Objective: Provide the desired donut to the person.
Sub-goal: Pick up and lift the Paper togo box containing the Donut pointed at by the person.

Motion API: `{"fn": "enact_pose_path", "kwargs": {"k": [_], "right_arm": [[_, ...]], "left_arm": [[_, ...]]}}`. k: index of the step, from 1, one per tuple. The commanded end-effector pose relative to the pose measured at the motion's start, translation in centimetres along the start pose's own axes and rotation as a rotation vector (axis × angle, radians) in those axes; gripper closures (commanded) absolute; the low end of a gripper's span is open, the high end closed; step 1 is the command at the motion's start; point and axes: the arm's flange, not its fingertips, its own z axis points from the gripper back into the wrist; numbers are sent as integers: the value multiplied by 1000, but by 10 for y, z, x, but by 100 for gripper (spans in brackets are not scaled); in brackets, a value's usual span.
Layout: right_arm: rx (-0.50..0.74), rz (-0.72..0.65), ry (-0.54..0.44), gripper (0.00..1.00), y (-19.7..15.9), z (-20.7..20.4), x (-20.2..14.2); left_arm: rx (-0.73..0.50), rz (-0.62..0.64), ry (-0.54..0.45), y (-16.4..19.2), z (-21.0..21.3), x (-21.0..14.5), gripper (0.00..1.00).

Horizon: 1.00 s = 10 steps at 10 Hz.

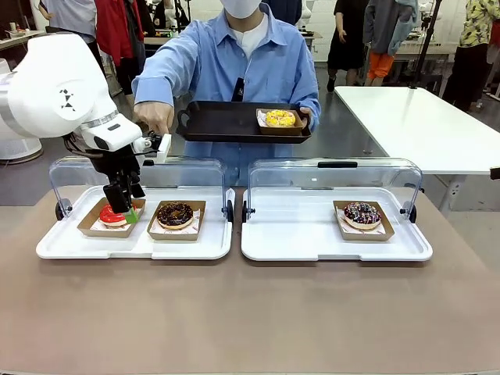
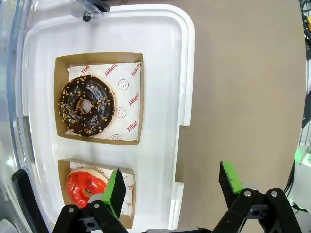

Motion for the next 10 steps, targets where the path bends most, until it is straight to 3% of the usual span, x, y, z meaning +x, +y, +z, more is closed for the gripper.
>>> {"fn": "enact_pose_path", "kwargs": {"k": [1,6,8,10], "right_arm": [[6,13,-9,0,1,1,-2],[6,13,-9,0,1,1,-2],[6,13,-9,0,1,1,-2],[6,13,-9,0,1,1,-2]], "left_arm": [[0,4,-2,-1,1,2,0],[0,0,0,0,0,0,0],[74,-99,91,-10,-20,14,0],[56,-184,144,-5,-40,27,0]]}}
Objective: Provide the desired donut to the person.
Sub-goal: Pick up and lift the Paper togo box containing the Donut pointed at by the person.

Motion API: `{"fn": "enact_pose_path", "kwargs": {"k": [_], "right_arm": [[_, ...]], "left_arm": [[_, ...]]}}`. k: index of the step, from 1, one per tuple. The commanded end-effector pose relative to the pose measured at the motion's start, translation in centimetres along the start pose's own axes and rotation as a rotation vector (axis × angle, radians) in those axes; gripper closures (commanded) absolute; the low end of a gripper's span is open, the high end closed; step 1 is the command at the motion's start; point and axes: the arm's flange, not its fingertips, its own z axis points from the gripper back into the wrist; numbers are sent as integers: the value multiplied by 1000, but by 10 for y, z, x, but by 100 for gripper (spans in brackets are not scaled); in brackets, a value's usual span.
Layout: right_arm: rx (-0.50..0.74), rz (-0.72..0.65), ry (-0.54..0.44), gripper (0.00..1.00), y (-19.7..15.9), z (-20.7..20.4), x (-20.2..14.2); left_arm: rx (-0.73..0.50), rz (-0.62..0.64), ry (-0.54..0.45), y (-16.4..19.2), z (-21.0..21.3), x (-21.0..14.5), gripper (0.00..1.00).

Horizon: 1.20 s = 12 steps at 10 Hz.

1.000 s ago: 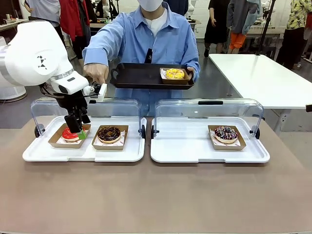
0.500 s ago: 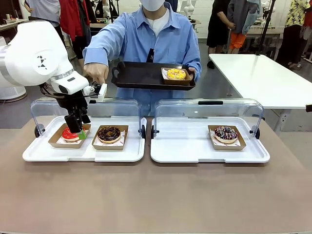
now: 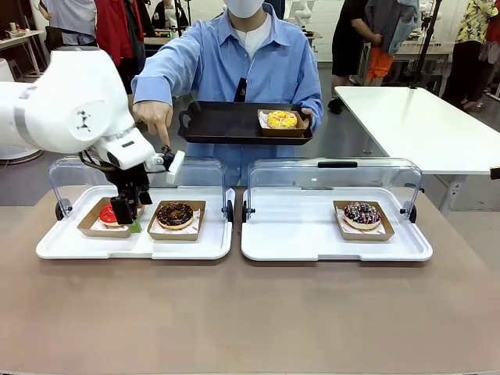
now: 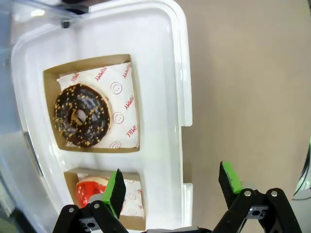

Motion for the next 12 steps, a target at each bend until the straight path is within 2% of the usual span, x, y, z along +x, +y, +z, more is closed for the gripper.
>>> {"fn": "enact_pose_path", "kwargs": {"k": [1,5,12], "right_arm": [[6,13,-9,0,1,1,-2],[6,13,-9,0,1,1,-2],[6,13,-9,0,1,1,-2]], "left_arm": [[10,-46,47,11,-19,6,0],[31,-30,108,25,-46,-1,0],[31,-37,88,37,-75,-1,0]]}}
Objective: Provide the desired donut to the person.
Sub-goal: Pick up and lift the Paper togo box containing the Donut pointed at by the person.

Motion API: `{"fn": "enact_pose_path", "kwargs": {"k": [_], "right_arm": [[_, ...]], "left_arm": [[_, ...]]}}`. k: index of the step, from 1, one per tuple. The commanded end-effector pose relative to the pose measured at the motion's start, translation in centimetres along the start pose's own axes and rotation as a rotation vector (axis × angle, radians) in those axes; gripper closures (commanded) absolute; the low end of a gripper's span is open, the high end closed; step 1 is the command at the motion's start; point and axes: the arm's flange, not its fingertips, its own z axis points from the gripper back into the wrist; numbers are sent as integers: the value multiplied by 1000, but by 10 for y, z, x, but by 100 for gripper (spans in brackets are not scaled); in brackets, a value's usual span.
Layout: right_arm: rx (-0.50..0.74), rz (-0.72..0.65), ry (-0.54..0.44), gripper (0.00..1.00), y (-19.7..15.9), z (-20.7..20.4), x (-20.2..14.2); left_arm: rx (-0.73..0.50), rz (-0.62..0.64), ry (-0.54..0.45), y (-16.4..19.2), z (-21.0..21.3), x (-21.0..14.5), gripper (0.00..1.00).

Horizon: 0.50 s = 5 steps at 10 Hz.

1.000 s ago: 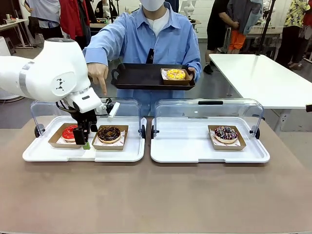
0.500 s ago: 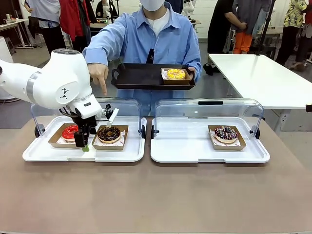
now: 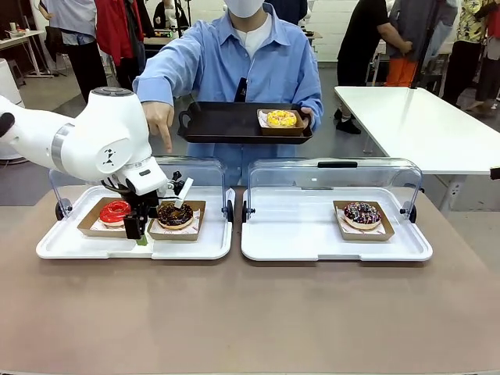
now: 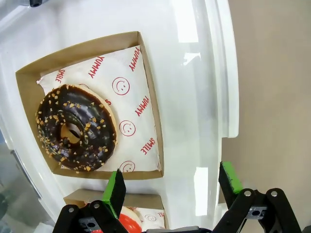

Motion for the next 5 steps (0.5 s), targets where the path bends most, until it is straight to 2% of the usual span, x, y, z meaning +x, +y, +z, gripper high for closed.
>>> {"fn": "enact_pose_path", "kwargs": {"k": [1,5], "right_arm": [[6,13,-9,0,1,1,-2],[6,13,-9,0,1,1,-2]], "left_arm": [[21,10,10,7,-7,3,0],[11,4,0,11,-16,4,0]]}}
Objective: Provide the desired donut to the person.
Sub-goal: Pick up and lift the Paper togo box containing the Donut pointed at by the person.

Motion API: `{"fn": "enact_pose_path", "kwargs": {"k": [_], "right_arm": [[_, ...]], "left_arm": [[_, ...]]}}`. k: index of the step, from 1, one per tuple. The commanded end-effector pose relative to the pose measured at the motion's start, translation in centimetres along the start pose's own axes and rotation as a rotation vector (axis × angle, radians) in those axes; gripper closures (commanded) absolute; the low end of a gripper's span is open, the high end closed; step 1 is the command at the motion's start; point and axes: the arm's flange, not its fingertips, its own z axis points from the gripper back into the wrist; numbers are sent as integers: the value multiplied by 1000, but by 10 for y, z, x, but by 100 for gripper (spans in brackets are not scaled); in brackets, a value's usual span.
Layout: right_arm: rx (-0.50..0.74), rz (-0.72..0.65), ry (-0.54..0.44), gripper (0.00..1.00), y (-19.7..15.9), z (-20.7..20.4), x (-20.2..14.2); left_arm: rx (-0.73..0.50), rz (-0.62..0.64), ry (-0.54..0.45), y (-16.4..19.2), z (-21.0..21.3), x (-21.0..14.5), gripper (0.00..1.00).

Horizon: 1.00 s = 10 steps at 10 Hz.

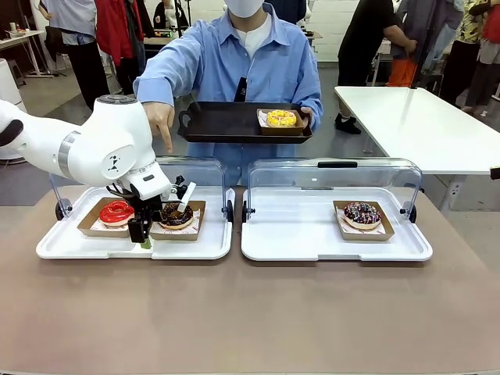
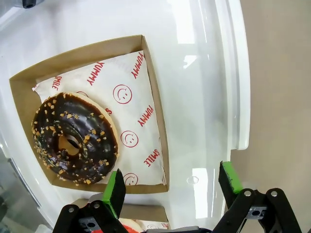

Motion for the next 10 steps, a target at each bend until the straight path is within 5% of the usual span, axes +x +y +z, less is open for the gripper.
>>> {"fn": "enact_pose_path", "kwargs": {"k": [1,3,7,9,10], "right_arm": [[6,13,-9,0,1,1,-2],[6,13,-9,0,1,1,-2],[6,13,-9,0,1,1,-2],[6,13,-9,0,1,1,-2],[6,13,-9,0,1,1,-2]], "left_arm": [[10,7,7,7,-3,1,0],[3,9,-2,8,-4,1,0],[-8,2,-25,9,-4,0,100],[-11,0,-29,9,-4,0,100],[-12,0,-28,8,-4,0,90]]}}
